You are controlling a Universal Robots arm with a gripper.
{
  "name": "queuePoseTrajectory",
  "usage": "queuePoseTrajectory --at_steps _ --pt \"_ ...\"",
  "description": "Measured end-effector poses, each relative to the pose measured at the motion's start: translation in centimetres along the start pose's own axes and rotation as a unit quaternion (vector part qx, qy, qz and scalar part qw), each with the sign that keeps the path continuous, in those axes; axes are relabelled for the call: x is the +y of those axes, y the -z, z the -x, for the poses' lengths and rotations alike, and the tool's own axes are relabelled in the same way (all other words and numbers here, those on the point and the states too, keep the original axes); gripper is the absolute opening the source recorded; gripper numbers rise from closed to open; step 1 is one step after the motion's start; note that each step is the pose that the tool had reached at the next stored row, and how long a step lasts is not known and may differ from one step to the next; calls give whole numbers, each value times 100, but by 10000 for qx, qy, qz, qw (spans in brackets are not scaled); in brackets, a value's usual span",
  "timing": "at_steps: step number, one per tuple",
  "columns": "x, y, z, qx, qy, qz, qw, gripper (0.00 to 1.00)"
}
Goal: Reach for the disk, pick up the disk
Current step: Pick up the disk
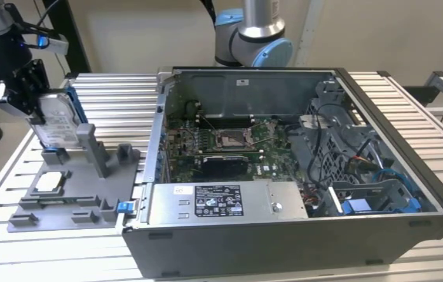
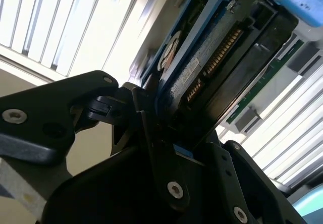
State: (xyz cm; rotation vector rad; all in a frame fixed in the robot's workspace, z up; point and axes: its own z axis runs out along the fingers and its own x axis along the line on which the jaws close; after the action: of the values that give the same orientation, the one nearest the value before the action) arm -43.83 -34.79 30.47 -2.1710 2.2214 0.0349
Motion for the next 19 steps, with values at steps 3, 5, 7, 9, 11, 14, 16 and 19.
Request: queuePoseTrajectory --at_steps 3,5,7,9,11,14,16,19 --pt "-1 37 1 0 1 0 10000 0" --pt "-1 62 2 0 0 0 10000 0" --pt "-1 89 3 0 0 0 10000 0" --pt "-1 114 4 0 1 0 10000 0" --pt "-1 140 6 0 0 0 10000 0" --pt "-2 181 7 0 0 0 10000 0" --pt "-2 210 9 0 0 0 10000 0" --pt "-2 251 10 0 0 0 10000 0"
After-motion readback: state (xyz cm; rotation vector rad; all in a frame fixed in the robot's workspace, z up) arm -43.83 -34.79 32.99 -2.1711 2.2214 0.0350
